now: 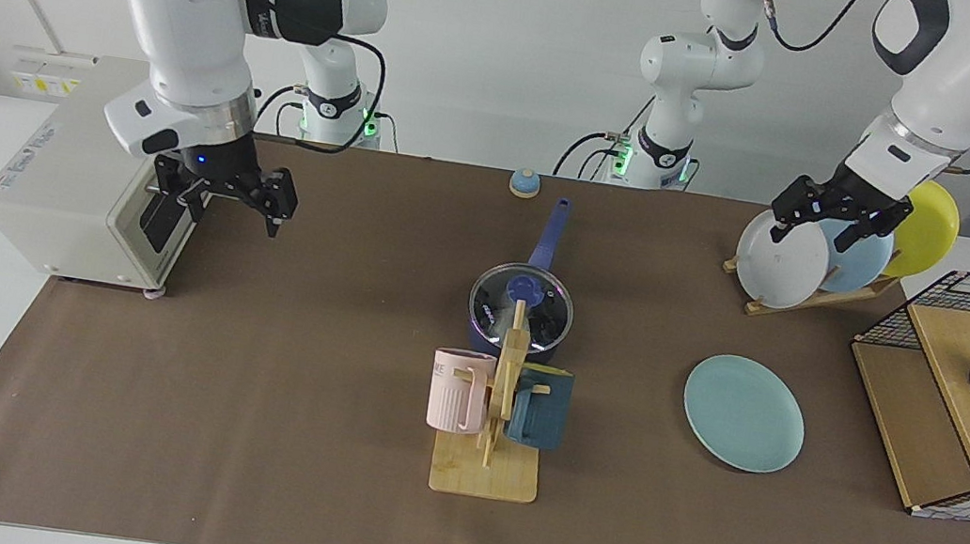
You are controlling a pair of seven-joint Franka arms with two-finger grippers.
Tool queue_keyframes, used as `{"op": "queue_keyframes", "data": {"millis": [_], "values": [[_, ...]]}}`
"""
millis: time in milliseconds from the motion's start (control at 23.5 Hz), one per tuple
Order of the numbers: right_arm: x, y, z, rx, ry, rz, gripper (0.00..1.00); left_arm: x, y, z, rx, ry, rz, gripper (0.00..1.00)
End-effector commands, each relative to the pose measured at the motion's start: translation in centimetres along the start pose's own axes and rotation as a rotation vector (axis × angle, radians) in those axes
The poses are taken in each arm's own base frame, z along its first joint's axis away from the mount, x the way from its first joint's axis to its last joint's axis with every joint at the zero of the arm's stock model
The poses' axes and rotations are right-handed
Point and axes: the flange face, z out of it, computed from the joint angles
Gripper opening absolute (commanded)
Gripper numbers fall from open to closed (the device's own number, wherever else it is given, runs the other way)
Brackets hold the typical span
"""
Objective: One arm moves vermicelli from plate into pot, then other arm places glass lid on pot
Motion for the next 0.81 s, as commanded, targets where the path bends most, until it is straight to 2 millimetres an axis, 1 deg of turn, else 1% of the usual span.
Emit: {"op": "queue_keyframes", "data": {"millis": [0,127,255,467,637,765], "values": [[-3.0,2.0,-2.1,0.041,0.023,-0.023,1.00,-0.7,0.1,-0.4,0.025,-0.004,0.003,1.00],[-3.4,2.8,-3.0,0.041,0.041,-0.066,1.00,-0.7,0.1,-0.4,0.025,-0.004,0.003,1.00],[-3.4,3.7,-2.9,0.063,0.034,-0.049,1.00,-0.7,0.1,-0.4,0.025,-0.004,0.003,1.00],[-3.3,2.7,-2.5,0.065,0.022,-0.063,1.00,-0.7,0.1,-0.4,0.025,-0.004,0.003,1.00],[-3.5,2.7,-2.4,0.065,0.011,-0.048,1.00,-0.7,0.1,-0.4,0.025,-0.004,0.003,1.00],[-4.0,2.5,-2.2,0.064,-0.023,-0.045,1.00,-0.7,0.2,-0.3,0.025,-0.004,0.004,1.00]]}}
